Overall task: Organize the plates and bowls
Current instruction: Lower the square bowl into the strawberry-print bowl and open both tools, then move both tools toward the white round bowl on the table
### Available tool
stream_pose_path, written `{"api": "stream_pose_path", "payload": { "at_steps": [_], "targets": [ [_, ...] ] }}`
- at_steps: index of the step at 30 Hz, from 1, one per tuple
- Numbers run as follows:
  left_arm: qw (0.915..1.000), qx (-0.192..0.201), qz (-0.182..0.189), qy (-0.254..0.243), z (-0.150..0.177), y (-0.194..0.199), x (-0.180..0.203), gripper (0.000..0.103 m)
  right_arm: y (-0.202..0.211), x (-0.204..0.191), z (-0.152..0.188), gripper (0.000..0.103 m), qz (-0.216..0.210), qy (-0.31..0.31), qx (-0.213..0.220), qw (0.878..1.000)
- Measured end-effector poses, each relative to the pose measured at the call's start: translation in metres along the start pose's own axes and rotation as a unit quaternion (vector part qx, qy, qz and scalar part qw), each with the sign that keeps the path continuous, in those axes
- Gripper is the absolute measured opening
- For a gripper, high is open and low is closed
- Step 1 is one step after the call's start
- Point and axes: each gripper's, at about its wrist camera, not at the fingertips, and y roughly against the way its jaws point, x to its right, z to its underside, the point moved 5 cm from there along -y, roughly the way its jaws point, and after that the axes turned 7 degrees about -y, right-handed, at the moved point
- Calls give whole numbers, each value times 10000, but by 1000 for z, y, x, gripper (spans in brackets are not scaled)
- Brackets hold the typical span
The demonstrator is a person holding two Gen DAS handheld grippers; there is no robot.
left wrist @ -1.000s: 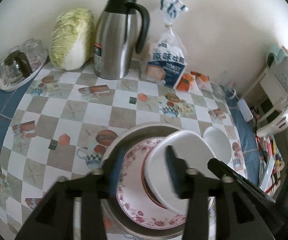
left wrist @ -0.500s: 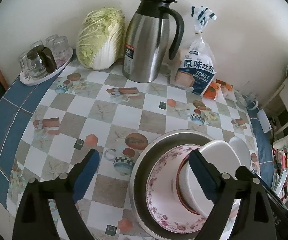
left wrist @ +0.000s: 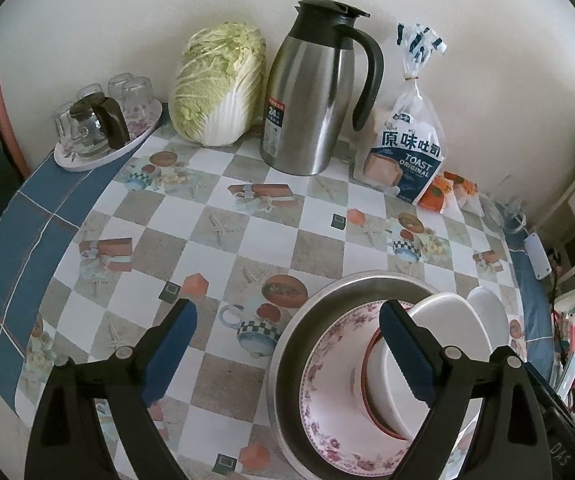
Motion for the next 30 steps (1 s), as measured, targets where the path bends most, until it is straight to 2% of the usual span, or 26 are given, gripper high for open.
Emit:
{"api": "stream_pose_path", "payload": {
  "at_steps": [9, 14, 19, 28, 30],
  "targets": [
    [10000, 77, 2, 10, -1, 7, 11, 93, 11, 14, -8, 103, -287, -200, -7, 9994],
    [9996, 244, 112, 27, -4, 18, 19, 93, 22, 35, -16, 103, -223, -319, 40, 9992],
    [9987, 447, 163, -156, -7, 28, 36, 93, 33, 67, -28, 103, -91, -613, 141, 9980],
    [9954, 576, 620, -444, -8, 31, 86, 93, 57, 124, -49, 103, 246, -1019, 476, 9933],
    [9937, 540, 817, -540, -5, 33, 101, 93, 59, 135, -51, 103, 330, -1071, 499, 9924]
  ]
}}
